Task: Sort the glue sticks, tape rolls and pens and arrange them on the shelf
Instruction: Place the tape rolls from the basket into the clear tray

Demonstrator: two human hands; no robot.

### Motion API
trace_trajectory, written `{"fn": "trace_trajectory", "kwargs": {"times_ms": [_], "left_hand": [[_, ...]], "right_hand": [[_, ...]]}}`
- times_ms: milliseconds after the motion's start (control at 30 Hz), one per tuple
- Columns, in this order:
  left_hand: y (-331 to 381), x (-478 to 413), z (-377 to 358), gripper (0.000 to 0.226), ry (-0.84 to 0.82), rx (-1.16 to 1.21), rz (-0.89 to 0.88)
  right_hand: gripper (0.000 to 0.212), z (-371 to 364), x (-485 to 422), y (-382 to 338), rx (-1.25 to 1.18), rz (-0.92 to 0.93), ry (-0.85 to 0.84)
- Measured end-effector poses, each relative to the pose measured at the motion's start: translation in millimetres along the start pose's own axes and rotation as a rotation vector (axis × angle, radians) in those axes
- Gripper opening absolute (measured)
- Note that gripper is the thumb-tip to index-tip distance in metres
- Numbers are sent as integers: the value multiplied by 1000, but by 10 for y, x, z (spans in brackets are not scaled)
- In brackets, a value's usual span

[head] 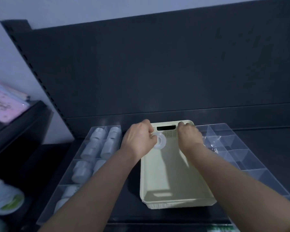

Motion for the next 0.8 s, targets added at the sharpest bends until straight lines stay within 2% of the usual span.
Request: {"fn": "trace_trajectory", "kwargs": {"times_ms": [67,133,267,500,667,733,800], "left_hand": [[-46,9,36,23,19,90,35],[-102,35,79,27,31,112,15],[-235,186,238,18,39,132,-42],[-795,679,757,16,-24,130,-47],[-1216,997,1079,17,-284,178,37],[-1286,1102,1109,15,-370,78,22],[-1321,1173,1069,12,-362,-63,-12]], "right_hand": [[33,18,42,-1,-99,-51,29],[35,64,135,-32,-138,-27,82],[43,251,472,-193,-210,70,232],[47,437,1114,-886,-388,173,193],[40,479,1494,-1299,-408,241,242],[39,475,1611,-1386,-390,241,249],[38,467,1716,-1439,-371,238,242]]}}
Point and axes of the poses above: each hand's wrist, its own x-axis away from the middle knuckle, its own z-axis out of the back of the hand, y = z × x, the point moved 1 cm from there along -x, towards the middle knuckle, and after that the axes turned 6 degrees about y, right-handed, at the moved point
